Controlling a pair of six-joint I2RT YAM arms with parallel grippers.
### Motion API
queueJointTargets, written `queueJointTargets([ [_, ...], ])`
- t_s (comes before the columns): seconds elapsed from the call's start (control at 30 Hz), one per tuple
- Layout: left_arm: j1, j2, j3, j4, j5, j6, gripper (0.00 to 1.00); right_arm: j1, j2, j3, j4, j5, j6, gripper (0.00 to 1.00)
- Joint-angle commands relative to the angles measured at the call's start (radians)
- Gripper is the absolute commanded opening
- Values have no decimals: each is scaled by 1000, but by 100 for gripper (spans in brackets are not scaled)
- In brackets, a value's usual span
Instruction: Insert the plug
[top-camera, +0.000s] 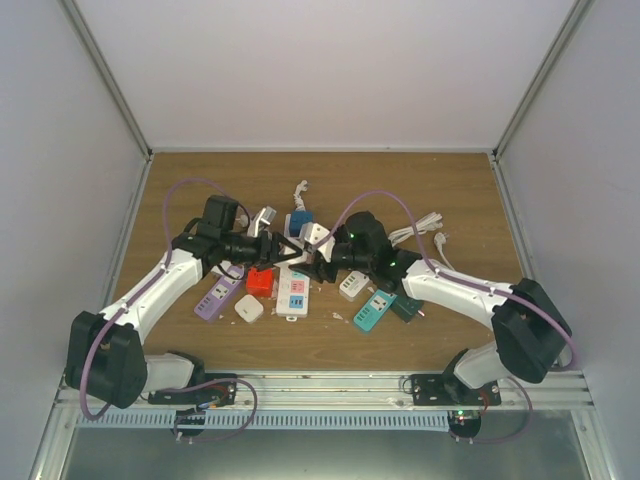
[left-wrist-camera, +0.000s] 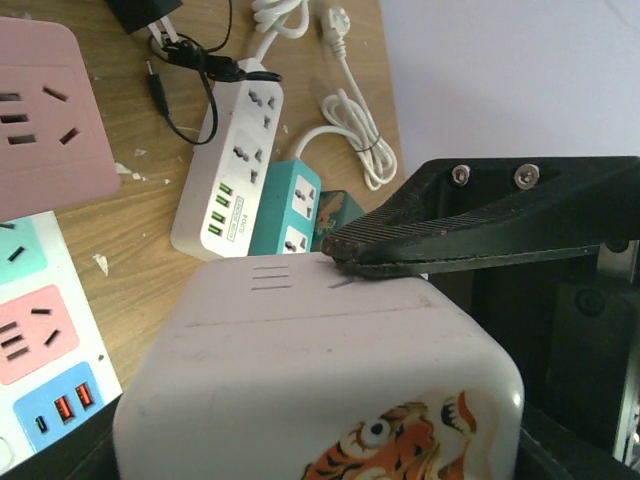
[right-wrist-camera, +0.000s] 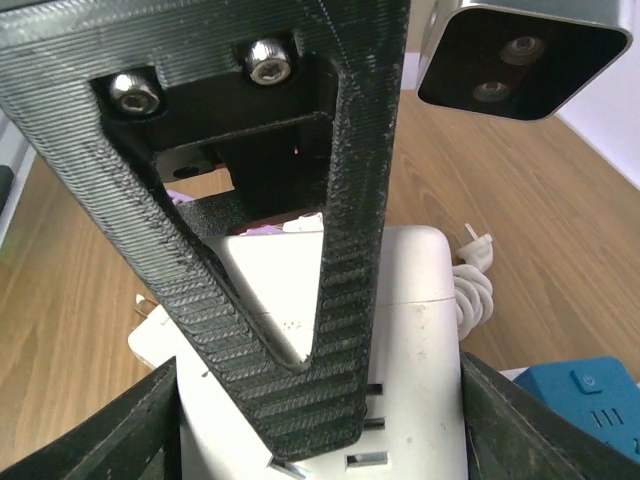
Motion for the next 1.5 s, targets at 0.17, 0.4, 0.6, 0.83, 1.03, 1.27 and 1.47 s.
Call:
queueJointTargets([
  [0.17, -16, -13, -7, -31, -148, 39, 44, 12, -40, 2, 22, 144, 71, 88],
  [0.4, -82, -1, 4, -107, -444, 71, 43, 12, -215, -166, 85, 255, 298, 95],
  [0.6, -215, 17, 7, -158, -667, 24, 41, 11, -393, -276, -99, 596, 721, 96],
  [0.83, -323, 40, 10, -177, -798, -14, 41, 11, -520, -324, -390, 725, 1030, 95],
  [1.03, -401, 108, 56, -186, -835, -14, 41, 10, -581, -371, -410, 748, 1092, 95],
  [1.27, -438, 175, 125, -243, -901, -45, 41, 7, -540, -364, -406, 842, 1089, 97],
  [1.47, -444, 216, 187, -302, -956, -72, 41, -2, -479, -370, -365, 892, 1062, 98],
])
